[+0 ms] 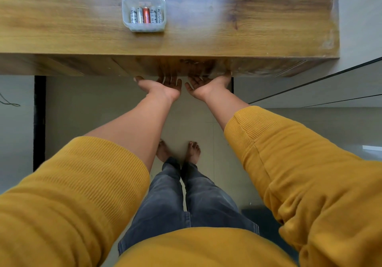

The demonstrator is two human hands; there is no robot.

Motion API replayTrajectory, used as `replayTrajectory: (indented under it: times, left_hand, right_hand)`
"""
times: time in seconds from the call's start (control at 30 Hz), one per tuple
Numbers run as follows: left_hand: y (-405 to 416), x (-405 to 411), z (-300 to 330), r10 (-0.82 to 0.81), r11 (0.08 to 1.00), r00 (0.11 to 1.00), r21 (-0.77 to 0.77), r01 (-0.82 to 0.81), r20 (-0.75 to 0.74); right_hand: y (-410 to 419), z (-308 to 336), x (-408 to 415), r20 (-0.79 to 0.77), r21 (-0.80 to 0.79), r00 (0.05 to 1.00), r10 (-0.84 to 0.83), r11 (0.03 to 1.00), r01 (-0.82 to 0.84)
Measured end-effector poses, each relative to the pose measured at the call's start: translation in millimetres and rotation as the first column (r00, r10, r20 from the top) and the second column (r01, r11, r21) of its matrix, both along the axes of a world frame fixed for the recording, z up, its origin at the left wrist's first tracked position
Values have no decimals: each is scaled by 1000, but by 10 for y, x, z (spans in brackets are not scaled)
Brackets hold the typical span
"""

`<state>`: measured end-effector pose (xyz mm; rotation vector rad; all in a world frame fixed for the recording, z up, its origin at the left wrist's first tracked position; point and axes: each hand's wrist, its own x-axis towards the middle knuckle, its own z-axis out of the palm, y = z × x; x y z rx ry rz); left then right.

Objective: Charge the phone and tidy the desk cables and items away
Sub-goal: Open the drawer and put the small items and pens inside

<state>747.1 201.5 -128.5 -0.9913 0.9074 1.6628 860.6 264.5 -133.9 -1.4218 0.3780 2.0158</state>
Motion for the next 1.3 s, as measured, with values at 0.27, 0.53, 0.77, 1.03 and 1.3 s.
replayTrajectory:
  times: [0.27, 0.53, 0.77, 1.03, 1.3]
  left_hand:
    - [-28, 4, -29, -10, 1000, 1000, 22, 11, -12]
    - [-46, 18, -40, -19, 999, 1000, 34, 20, -16]
    - [-86, 6, -96, -31, 999, 1000, 9, 31, -6]
    - [-429, 214, -39, -11, 999, 1000, -39, 11, -5]
    - [-769, 369, -47, -22, 999, 1000, -27, 21, -22]
  right_hand:
    - [-9, 16, 18, -19, 7, 1000, 6, 1000, -6]
    - [-8, -6, 59, -31, 7, 999, 23, 1000, -23]
    - [-36, -17, 83, -18, -33, 1000, 15, 999, -16]
    - [-415, 3, 218, 36, -80, 999, -27, 996, 30]
    - [-734, -22, 382, 62, -80, 998, -7, 997, 12]
